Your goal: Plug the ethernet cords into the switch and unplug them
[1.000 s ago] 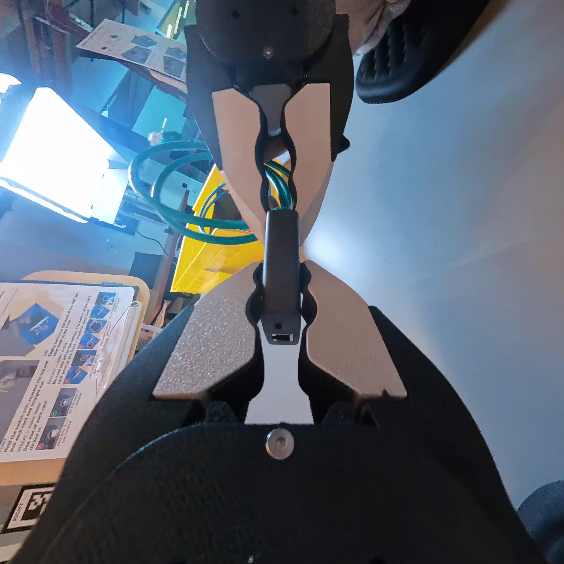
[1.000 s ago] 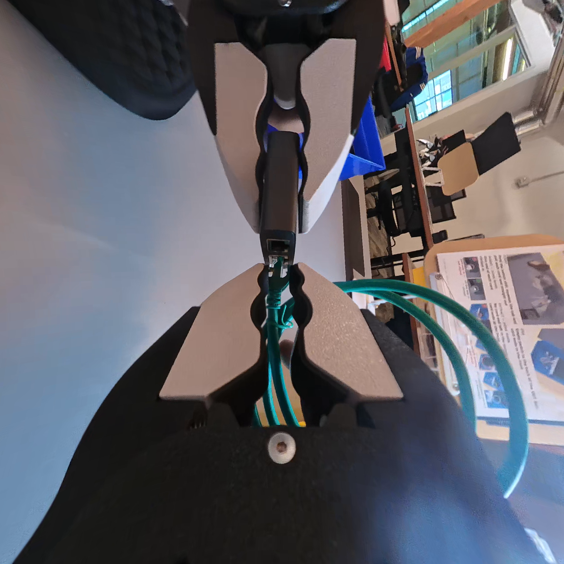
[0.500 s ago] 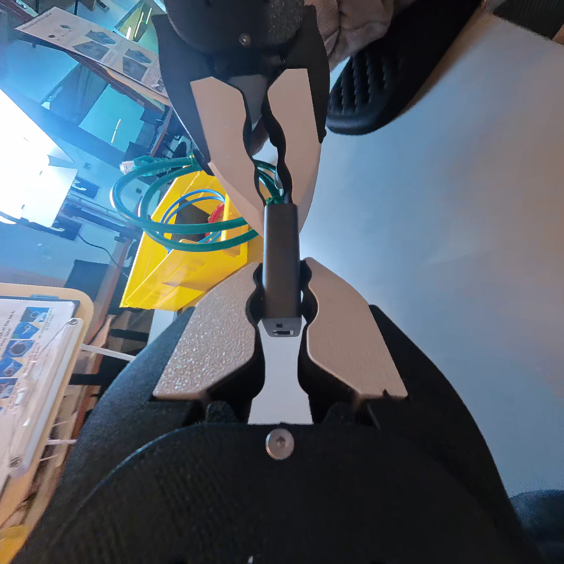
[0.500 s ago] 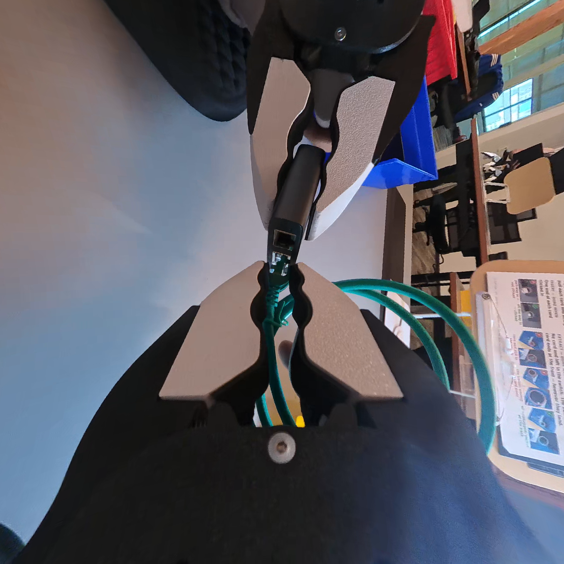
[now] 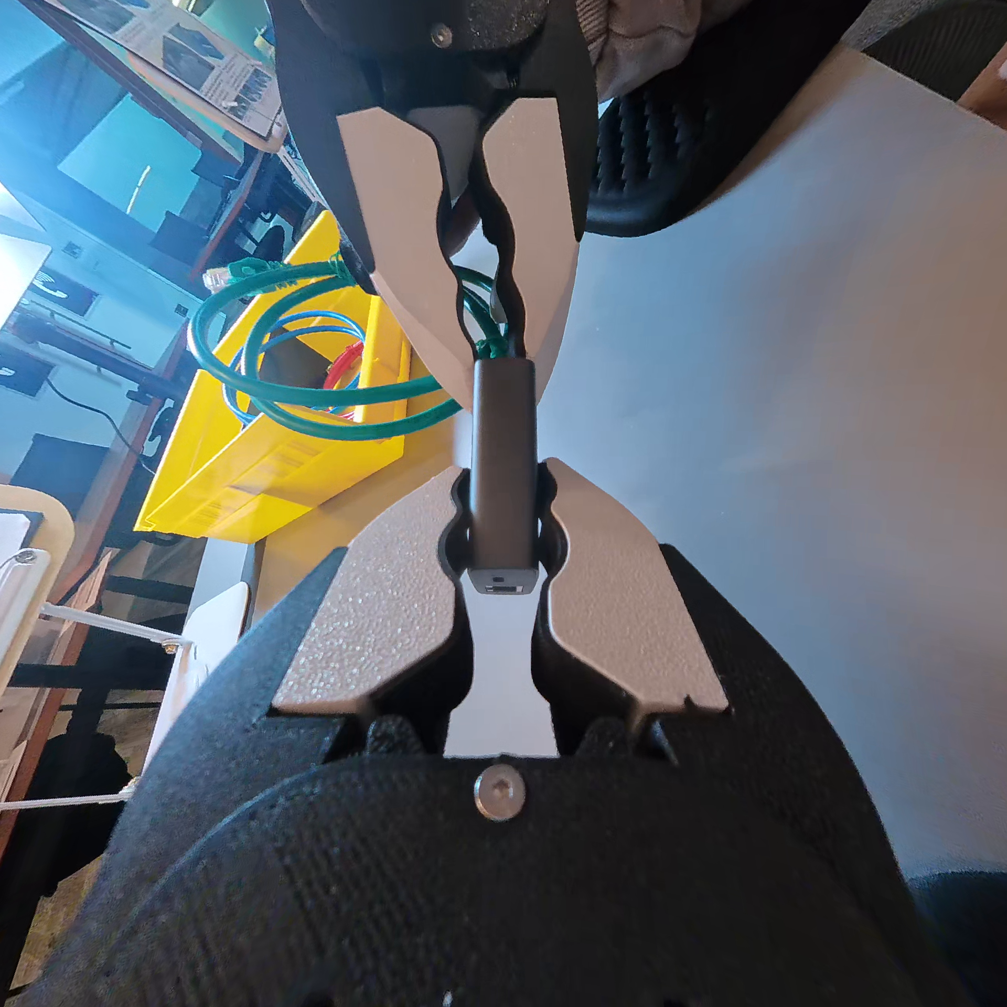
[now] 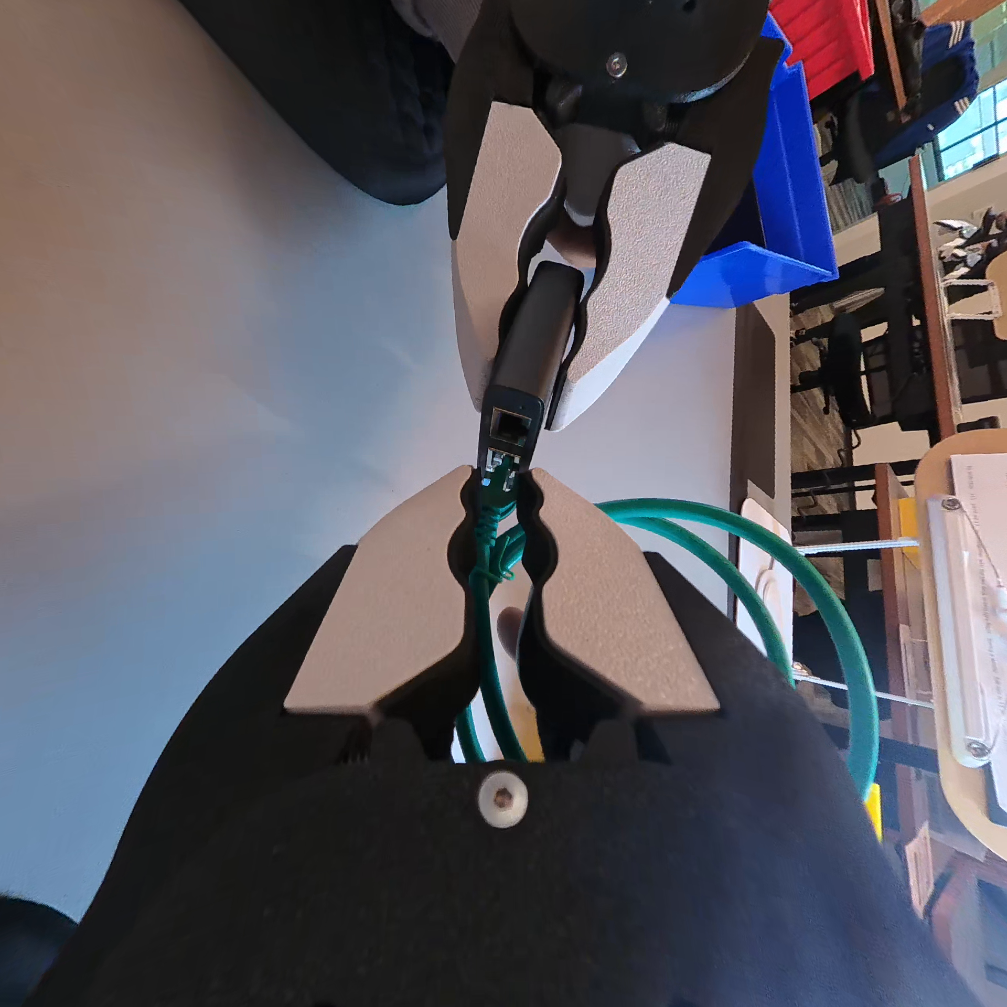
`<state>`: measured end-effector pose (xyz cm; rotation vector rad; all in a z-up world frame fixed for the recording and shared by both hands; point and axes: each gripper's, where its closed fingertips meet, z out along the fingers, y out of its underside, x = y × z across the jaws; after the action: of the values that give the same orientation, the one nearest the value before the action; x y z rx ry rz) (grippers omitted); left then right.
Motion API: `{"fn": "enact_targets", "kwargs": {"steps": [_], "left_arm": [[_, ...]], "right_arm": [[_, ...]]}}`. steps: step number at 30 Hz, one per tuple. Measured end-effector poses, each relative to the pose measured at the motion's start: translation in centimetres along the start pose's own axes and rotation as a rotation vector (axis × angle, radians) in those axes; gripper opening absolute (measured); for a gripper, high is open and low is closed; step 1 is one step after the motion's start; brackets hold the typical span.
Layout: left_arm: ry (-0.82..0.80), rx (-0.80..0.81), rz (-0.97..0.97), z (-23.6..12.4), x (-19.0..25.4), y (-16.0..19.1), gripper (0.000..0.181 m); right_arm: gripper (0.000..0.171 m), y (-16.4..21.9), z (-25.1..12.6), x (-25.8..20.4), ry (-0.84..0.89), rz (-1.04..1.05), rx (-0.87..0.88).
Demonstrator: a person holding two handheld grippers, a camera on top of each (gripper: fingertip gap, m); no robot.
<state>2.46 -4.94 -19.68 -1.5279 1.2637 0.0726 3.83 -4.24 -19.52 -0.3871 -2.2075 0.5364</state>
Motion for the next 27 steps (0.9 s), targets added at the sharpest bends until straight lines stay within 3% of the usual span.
{"fn": "enact_targets", "kwargs": {"steps": [8, 18, 27], "left_arm": [[0.005, -0.034, -0.027, 0.0, 0.0, 0.1, 0.023], [0.091, 0.068, -0.149, -0.2, 0.7, -1.5, 0.023], [0.123, -0.035, -0.103, 0.6, 1.0, -0.8, 0.023]], "right_arm": [[0.013, 0.1, 0.0, 0.1, -0.003, 0.013, 0.003], [0.013, -1.4, -1.6, -0.5, -0.107, 0.176, 0.149], [0.013, -0.2, -0.7, -1.4, -0.108, 0.095, 0.024]]}}
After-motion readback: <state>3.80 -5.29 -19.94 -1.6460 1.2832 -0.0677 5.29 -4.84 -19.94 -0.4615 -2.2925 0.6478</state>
